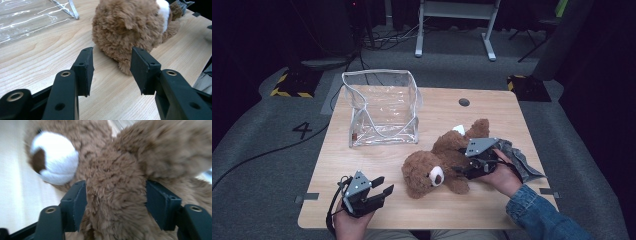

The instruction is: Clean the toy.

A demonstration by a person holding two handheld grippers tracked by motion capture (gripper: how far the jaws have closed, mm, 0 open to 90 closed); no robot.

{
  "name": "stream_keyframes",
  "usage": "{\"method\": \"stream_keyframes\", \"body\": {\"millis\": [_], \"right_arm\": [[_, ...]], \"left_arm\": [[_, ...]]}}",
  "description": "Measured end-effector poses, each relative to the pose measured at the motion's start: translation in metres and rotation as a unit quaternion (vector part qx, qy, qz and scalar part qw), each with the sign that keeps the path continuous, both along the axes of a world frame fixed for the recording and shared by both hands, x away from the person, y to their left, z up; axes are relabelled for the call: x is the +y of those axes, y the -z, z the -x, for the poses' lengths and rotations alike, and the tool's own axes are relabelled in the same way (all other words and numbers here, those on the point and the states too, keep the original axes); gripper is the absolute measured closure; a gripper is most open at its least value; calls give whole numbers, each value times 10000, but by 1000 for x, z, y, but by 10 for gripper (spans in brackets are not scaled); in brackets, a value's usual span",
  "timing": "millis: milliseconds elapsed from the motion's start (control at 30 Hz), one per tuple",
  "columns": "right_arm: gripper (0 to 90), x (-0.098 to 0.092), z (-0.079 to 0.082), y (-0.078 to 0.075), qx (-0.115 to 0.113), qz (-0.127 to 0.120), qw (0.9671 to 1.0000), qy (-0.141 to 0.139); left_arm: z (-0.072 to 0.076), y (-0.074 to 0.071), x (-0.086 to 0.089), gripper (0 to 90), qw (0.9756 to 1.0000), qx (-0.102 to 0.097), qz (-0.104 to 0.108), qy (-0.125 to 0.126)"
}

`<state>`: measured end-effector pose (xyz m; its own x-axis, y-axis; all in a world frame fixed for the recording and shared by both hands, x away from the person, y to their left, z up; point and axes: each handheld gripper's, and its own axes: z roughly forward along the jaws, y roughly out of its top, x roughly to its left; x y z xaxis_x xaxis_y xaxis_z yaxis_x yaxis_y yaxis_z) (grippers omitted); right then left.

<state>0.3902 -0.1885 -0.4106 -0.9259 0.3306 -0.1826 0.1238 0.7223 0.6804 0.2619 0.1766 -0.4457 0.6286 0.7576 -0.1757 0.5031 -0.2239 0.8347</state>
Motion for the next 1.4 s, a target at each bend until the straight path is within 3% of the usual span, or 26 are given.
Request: {"method": "stream_keyframes", "body": {"millis": [167,333,533,633,833,1033,1167,1267,1333,1400], "right_arm": [[350,3,-9,6,-6,-75,10000,14],[345,8,-12,13,-224,49,9997,-62],[276,25,-10,22,-622,489,9969,-42],[276,33,-8,27,-924,732,9930,-52],[391,38,-19,27,-797,859,9931,40],[669,44,-23,22,-754,1054,9915,56],[738,45,-18,13,-762,921,9928,117],[739,39,-17,2,-597,670,9957,235],[736,30,-17,-8,-354,244,9982,423],[735,16,-19,-19,-152,-263,9982,526]], "left_arm": [[0,1,-2,535,10000,5,11,16],[-1,2,-2,535,10000,19,9,22],[-1,1,-2,535,10000,14,7,17],[0,1,-1,534,10000,25,8,4],[0,1,1,535,10000,26,41,-2],[0,1,1,536,10000,17,41,-1],[-1,2,3,537,10000,56,69,12],[-2,2,4,537,9999,51,96,-6],[-4,2,4,537,9999,51,106,4],[-5,2,3,537,9999,64,146,-6]]}}
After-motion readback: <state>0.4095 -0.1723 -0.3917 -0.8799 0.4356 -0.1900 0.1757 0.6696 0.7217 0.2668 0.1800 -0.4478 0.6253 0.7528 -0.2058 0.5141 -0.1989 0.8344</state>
